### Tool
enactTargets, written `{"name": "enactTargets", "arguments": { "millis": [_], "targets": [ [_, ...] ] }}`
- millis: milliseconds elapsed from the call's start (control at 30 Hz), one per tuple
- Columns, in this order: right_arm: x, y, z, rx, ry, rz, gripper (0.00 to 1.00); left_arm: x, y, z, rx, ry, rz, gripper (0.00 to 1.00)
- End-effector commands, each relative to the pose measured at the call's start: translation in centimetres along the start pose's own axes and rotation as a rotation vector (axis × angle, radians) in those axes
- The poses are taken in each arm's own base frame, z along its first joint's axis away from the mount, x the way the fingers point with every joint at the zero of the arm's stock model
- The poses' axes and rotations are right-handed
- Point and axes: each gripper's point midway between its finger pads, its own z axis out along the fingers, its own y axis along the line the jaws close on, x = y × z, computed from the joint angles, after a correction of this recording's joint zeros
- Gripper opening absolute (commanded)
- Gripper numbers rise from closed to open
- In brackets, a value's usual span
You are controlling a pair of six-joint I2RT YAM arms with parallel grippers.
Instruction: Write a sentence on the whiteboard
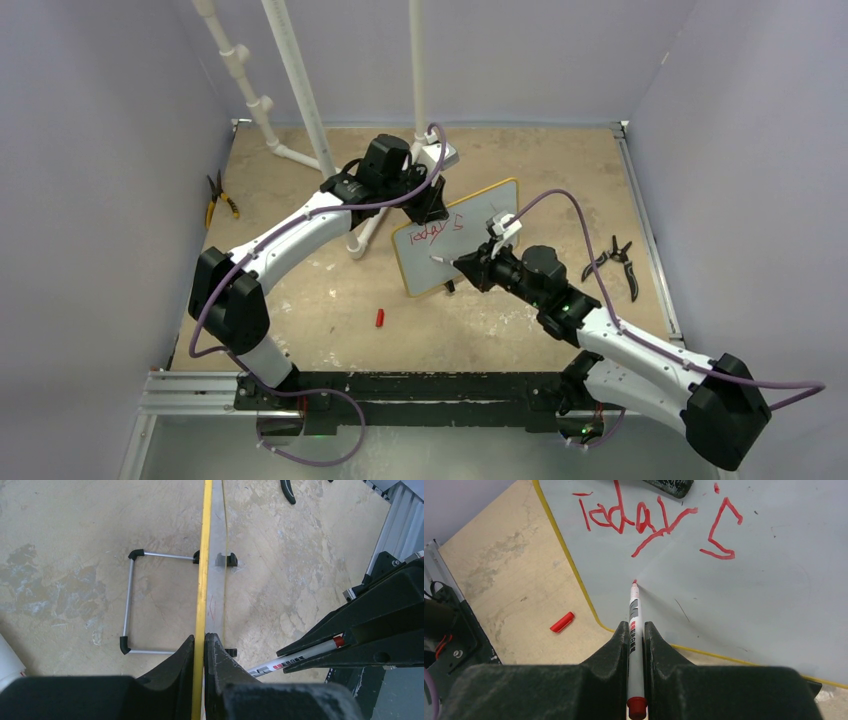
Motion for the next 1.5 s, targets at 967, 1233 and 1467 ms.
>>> {"name": "enactTargets", "arguments": {
  "millis": [967, 1233, 1467],
  "targets": [
    [-3.6, -0.8, -0.1, 0.09, -0.101, 0.039, 0.0, -0.9, 0.3, -0.6, -0.014, -0.032, 0.021, 0.0],
    [-3.5, -0.9, -0.1, 0.092, -0.095, 0.041, 0.0, -0.9, 0.3, -0.6, -0.014, -0.033, 0.021, 0.0],
    [-1.5, -1.7, -0.1, 0.135, -0.031, 0.072, 0.0, -1.0, 0.2, -0.6, -0.011, -0.034, 0.022, 0.0]
  ]
}}
